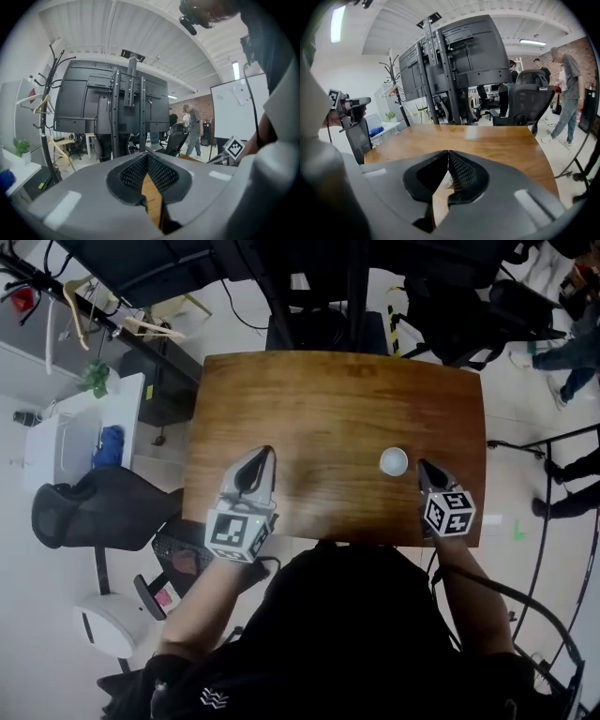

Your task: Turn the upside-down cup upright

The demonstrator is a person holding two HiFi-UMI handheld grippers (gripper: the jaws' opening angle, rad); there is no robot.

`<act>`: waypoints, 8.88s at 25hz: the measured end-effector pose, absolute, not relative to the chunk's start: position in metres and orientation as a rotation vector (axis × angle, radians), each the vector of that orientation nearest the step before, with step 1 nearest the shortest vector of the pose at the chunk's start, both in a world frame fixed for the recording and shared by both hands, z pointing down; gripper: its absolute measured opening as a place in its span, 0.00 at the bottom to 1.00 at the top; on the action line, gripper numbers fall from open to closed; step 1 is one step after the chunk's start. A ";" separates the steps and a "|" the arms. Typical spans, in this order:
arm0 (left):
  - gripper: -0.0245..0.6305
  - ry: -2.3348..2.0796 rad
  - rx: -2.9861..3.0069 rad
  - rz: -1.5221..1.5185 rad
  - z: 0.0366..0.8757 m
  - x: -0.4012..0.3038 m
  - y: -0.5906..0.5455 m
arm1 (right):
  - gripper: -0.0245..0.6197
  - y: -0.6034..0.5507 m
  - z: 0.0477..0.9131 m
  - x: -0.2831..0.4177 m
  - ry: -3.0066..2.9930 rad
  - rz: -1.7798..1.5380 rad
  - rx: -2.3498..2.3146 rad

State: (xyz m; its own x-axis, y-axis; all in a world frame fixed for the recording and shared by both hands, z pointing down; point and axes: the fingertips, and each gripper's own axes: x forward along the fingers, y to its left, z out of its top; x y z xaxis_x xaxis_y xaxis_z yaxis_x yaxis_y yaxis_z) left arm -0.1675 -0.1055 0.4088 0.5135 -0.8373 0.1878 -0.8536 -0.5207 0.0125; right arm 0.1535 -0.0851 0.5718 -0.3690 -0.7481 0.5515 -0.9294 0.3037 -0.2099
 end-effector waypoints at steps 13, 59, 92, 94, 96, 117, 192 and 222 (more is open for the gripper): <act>0.04 -1.578 2.593 0.296 0.402 -0.174 -0.104 | 0.13 -0.090 0.613 0.135 -2.192 0.866 1.373; 0.04 -1.605 2.620 0.324 0.385 -0.190 -0.100 | 0.08 -0.085 0.645 0.108 -2.014 0.578 1.341; 0.04 -1.599 2.642 0.366 0.379 -0.154 -0.113 | 0.22 -0.102 0.664 0.172 -2.194 1.237 1.389; 0.04 -1.592 2.646 0.365 0.379 -0.152 -0.112 | 0.21 -0.100 0.661 0.170 -2.202 1.182 1.381; 0.04 -1.594 2.647 0.361 0.378 -0.154 -0.111 | 0.21 -0.099 0.657 0.168 -2.207 1.099 1.374; 0.04 -1.565 2.656 0.261 0.373 -0.162 -0.110 | 0.09 -0.079 0.613 0.123 -2.104 0.494 1.255; 0.04 -1.570 2.647 0.239 0.372 -0.177 -0.118 | 0.05 -0.091 0.618 0.142 -1.835 0.242 1.276; 0.04 -1.565 2.667 0.245 0.367 -0.169 -0.117 | 0.12 -0.088 0.637 0.157 -2.115 1.004 1.513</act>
